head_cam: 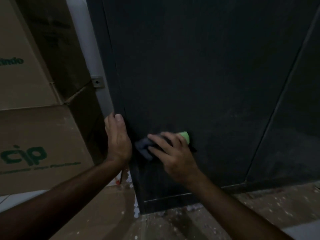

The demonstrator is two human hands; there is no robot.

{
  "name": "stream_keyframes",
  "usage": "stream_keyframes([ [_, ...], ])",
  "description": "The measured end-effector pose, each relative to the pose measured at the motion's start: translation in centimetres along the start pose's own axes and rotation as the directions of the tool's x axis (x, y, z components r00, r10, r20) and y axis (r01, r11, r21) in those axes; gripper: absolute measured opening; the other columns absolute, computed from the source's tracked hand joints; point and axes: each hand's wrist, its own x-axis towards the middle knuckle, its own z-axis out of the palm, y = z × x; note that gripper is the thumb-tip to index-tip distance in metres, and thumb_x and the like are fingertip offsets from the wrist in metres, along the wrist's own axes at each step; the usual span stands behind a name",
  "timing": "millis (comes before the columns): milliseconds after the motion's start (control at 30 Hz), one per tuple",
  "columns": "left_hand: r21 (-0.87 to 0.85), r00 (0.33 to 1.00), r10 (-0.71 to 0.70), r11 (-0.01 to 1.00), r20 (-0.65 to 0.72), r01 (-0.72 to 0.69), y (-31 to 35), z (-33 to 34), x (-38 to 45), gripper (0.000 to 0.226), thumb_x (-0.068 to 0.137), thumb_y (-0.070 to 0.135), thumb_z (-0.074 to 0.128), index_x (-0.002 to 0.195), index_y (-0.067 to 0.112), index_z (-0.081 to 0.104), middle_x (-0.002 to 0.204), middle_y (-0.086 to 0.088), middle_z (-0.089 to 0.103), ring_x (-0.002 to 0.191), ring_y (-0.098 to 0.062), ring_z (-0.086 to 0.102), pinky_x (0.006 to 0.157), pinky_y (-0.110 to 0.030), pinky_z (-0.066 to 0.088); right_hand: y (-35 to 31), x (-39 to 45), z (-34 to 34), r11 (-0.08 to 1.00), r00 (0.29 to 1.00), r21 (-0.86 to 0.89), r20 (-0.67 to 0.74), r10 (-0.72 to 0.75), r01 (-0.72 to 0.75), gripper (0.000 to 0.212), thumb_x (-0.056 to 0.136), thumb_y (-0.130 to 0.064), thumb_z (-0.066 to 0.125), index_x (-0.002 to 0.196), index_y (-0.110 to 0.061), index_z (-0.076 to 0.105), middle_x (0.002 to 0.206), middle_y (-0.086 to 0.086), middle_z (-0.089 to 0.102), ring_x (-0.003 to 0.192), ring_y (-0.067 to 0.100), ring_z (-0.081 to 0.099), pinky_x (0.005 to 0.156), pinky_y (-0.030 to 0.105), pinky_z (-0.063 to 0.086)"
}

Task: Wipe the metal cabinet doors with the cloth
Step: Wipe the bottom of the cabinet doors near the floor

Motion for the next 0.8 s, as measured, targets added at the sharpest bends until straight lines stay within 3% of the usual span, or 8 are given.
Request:
stream_keyframes([
  [67,0.007,0.996,0.08,0.997,0.04,-0.081,0.0,-0.6,0.1,0.056,0.108,0.048,0.025,0.151,0.013,0.039,0.145,-0.001,0.037,0.125,0.002,0.044,0.107,-0.011,0.037,2.9,-2.0,-1.8,0.99,0.988,0.003,-0.054,0.144,-0.144,0.025,0.098,-0.018,0.061,0.121,-0.015,0.071,0.14,0.008,0.052,0.116,0.033,0.051,0.097,0.052,0.05],
  [133,0.048,0.972,0.222,0.973,0.075,-0.225,0.6,-1.3,0.4,0.055,0.109,0.043,0.037,0.157,0.018,0.03,0.153,0.004,0.028,0.134,0.013,0.034,0.11,-0.006,0.033,6.6,-0.5,-4.6,0.91,0.879,-0.004,-0.257,0.4,-0.415,0.028,0.095,-0.011,0.065,0.122,-0.017,0.069,0.131,0.012,0.048,0.112,0.037,0.049,0.093,0.051,0.049],
  [233,0.243,0.879,0.469,0.845,0.088,-0.476,2.2,-2.0,1.3,0.077,0.104,0.03,0.056,0.164,0.002,0.016,0.166,-0.016,0.017,0.155,-0.004,0.015,0.128,-0.021,0.019,8.8,4.3,-7.0,0.783,0.722,-0.04,-0.42,0.55,-0.62,0.036,0.089,-0.014,0.065,0.124,-0.021,0.072,0.129,0.013,0.055,0.113,0.039,0.048,0.088,0.049,0.047],
  [367,0.439,0.608,0.77,0.486,0.194,-0.756,4.8,-2.3,3.0,0.084,0.1,0.024,0.066,0.158,-0.012,0.017,0.167,-0.034,0.011,0.161,-0.031,0.002,0.131,-0.058,0.011,4.0,1.1,-2.5,0.948,0.929,-0.056,-0.229,0.292,-0.312,0.03,0.093,-0.011,0.065,0.12,-0.02,0.073,0.125,0.012,0.057,0.103,0.039,0.057,0.086,0.048,0.047],
  [467,0.459,0.477,0.811,0.3,0.338,-0.836,4.9,-2.0,4.0,0.077,0.101,0.029,0.063,0.161,-0.001,0.027,0.169,-0.026,0.018,0.162,-0.036,0.006,0.131,-0.057,0.005,5.1,-4.3,-2.4,0.962,0.961,-0.01,-0.017,0.274,-0.275,0.031,0.088,-0.014,0.067,0.118,-0.018,0.071,0.124,0.015,0.057,0.104,0.035,0.057,0.084,0.05,0.051],
  [533,0.423,0.445,0.761,0.248,0.472,-0.872,4.5,-1.2,3.9,0.073,0.101,0.035,0.059,0.162,0.007,0.032,0.172,-0.02,0.019,0.162,-0.038,0.01,0.131,-0.056,0.001,7.9,-4.1,-4.5,0.853,0.833,0.046,-0.194,0.519,-0.521,0.034,0.086,-0.014,0.063,0.12,-0.011,0.066,0.124,0.019,0.055,0.108,0.034,0.056,0.087,0.049,0.052],
  [633,0.407,0.384,0.697,0.144,0.606,-0.902,3.4,0.6,2.7,0.07,0.101,0.043,0.053,0.162,0.013,0.036,0.172,-0.015,0.022,0.162,-0.036,0.012,0.131,-0.057,0.001,10.5,1.1,-6.4,0.621,0.487,0.239,-0.44,0.755,-0.746,0.032,0.092,-0.008,0.065,0.123,0.0,0.064,0.126,0.023,0.051,0.107,0.024,0.054,0.09,0.028,0.047],
  [800,0.508,0.37,0.727,0.033,0.579,-0.861,2.6,1.7,2.3,0.071,0.102,0.047,0.051,0.162,0.014,0.037,0.173,-0.013,0.023,0.161,-0.036,0.017,0.129,-0.061,0.008,5.9,-3.2,-2.6,0.931,0.923,0.007,-0.13,0.362,-0.365,0.04,0.091,-0.014,0.068,0.129,-0.018,0.057,0.123,0.017,0.052,0.091,0.038,0.058,0.08,0.045,0.051],
])
